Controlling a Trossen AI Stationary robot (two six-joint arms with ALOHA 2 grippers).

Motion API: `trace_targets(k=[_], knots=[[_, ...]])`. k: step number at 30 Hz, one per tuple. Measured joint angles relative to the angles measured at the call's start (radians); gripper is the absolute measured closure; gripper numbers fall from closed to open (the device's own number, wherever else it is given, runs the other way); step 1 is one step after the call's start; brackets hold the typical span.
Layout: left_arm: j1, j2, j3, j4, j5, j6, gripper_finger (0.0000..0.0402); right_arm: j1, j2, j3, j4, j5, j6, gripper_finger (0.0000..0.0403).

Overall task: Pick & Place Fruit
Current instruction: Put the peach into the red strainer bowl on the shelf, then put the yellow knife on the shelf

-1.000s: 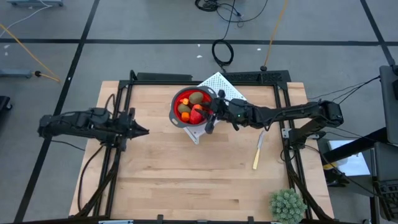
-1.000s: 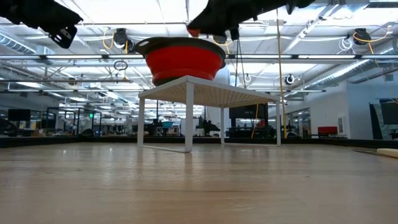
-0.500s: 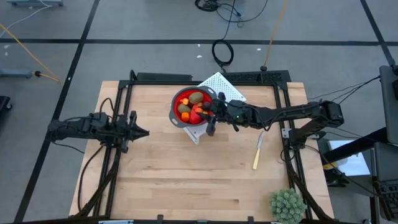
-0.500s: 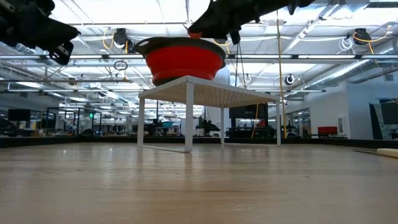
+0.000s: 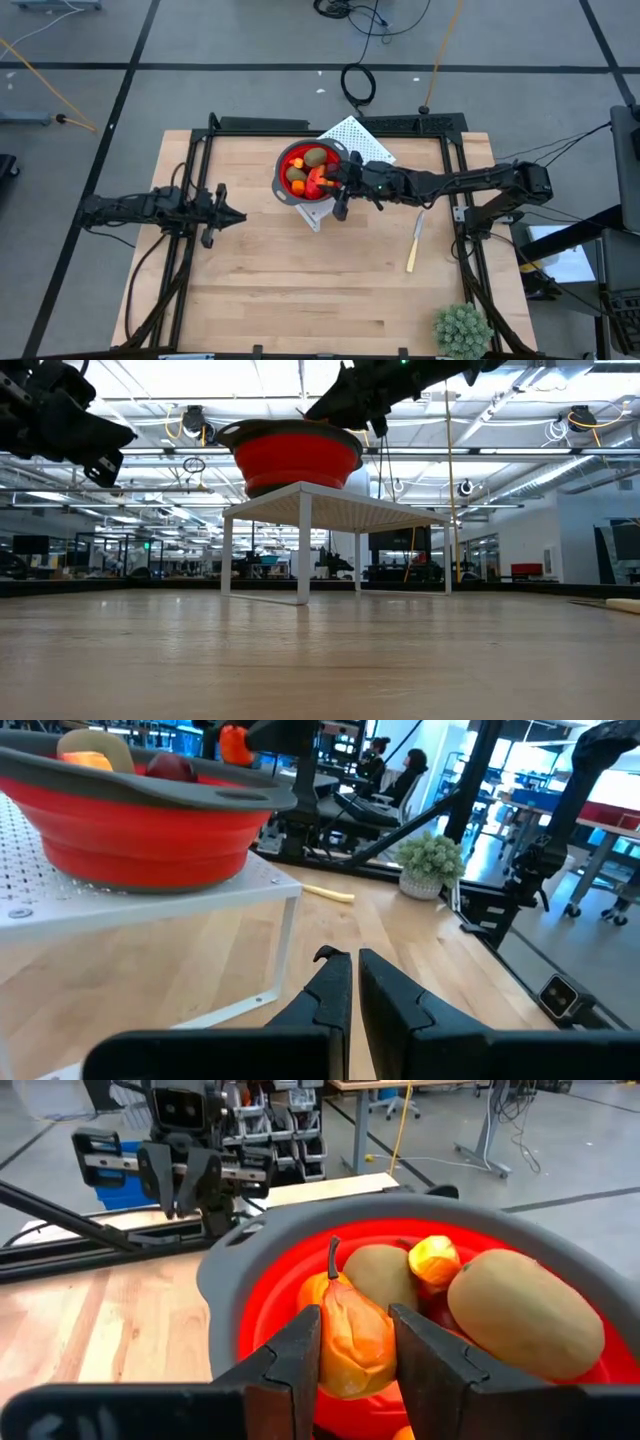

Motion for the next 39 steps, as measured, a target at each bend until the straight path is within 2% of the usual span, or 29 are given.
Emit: trace_targets(k=[16,24,28,30,33,39], knots=[[0.0,0.0,-0.001,-0.003,0.0,-0.008,0.038,0.0,0.0,0.0,-0.025,-0.001,0.0,0.0267],[0.0,0.0,-0.001,-0.003,0.001,-0.02,0.038,0.004,0.0,0.0,-0.009,-0.003,0.0,0.0266],[0.0,0.0,-0.001,-0.003,0.01,-0.024,0.038,0.03,-0.033,-0.002,0.078,-0.092,-0.029,0.0271],[0.0,0.0,-0.001,-0.003,0.031,-0.014,0.038,0.045,-0.061,0.002,0.104,-0.105,-0.045,0.0279],[0.0,0.0,-0.001,-0.004,0.049,-0.011,0.038,0.059,-0.101,0.0,0.048,-0.103,-0.052,0.0304],[0.0,0.0,-0.001,-0.004,0.053,0.009,0.038,0.091,-0.163,-0.001,-0.072,-0.105,-0.074,0.0387]])
